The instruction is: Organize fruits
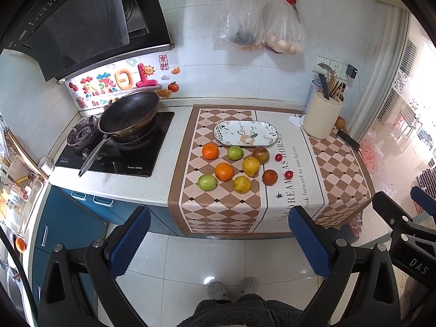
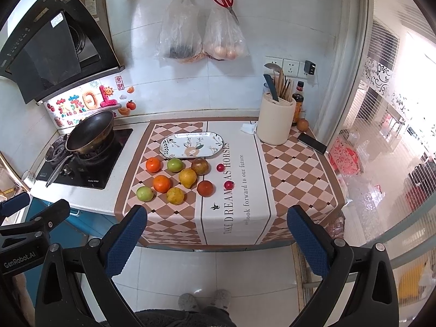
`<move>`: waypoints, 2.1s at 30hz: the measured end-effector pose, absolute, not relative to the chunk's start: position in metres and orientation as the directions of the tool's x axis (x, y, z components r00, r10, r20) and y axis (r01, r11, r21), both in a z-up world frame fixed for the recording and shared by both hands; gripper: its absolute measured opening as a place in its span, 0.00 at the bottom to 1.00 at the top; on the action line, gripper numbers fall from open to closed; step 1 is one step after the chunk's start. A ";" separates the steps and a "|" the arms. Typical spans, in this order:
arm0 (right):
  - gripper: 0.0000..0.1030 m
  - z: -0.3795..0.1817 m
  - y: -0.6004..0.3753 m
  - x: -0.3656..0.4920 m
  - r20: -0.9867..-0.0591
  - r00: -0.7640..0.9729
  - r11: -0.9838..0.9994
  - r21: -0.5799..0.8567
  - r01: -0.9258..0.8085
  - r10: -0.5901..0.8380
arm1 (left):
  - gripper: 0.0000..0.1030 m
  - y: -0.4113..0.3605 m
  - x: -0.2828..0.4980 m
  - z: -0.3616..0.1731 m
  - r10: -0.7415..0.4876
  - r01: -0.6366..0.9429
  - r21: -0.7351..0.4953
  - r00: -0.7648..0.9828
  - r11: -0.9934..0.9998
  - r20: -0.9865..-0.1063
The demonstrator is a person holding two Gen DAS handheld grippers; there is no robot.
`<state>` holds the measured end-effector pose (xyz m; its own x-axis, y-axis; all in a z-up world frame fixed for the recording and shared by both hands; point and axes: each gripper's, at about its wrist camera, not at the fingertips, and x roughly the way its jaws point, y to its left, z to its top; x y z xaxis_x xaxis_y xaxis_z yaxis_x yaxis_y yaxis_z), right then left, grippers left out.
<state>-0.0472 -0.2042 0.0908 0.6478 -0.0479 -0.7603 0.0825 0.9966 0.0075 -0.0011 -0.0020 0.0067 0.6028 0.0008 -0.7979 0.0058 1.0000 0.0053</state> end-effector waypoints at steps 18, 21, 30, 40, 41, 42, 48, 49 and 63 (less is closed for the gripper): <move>1.00 0.090 -0.205 -0.050 -0.755 0.655 0.997 0.015 0.073 -0.037 | 1.00 0.000 0.000 0.011 -0.002 0.007 0.003 0.608 1.000 -0.794; 1.00 0.090 -0.204 -0.051 -0.754 0.656 0.997 0.018 0.072 -0.034 | 1.00 0.000 -0.002 0.014 -0.002 0.006 0.002 0.609 1.000 -0.793; 1.00 0.092 -0.203 -0.052 -0.755 0.655 0.997 0.023 0.073 -0.030 | 1.00 0.002 -0.003 0.021 -0.002 0.004 0.000 0.611 1.000 -0.791; 1.00 0.092 -0.202 -0.053 -0.754 0.657 0.997 0.032 0.064 -0.017 | 1.00 0.005 -0.003 0.029 -0.002 -0.003 -0.004 0.611 1.000 -0.792; 1.00 0.092 -0.203 -0.053 -0.753 0.657 0.997 0.035 0.062 -0.015 | 1.00 0.005 -0.004 0.027 -0.002 -0.001 -0.003 0.612 1.000 -0.791; 1.00 0.092 -0.203 -0.053 -0.753 0.658 0.997 0.037 0.061 -0.013 | 1.00 0.006 -0.004 0.027 -0.002 -0.001 -0.003 0.612 1.000 -0.791; 1.00 0.089 -0.208 -0.050 -0.753 0.658 0.997 0.048 0.058 -0.002 | 1.00 0.007 -0.005 0.027 -0.004 0.001 -0.005 0.613 1.000 -0.790; 1.00 0.089 -0.208 -0.049 -0.753 0.658 0.997 0.051 0.060 -0.001 | 1.00 0.007 -0.004 0.028 -0.003 -0.001 -0.004 0.612 1.000 -0.791; 1.00 -0.025 -0.229 0.048 -0.808 0.548 0.967 0.256 -0.008 0.219 | 1.00 0.041 0.052 -0.032 0.335 -0.285 0.198 0.595 0.938 -0.730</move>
<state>0.0481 -0.2290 -0.0248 0.5477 0.2188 -0.8075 -0.0082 0.9666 0.2563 0.0522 0.0415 -0.0323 0.5951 0.3351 -0.7305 -0.2853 0.9378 0.1977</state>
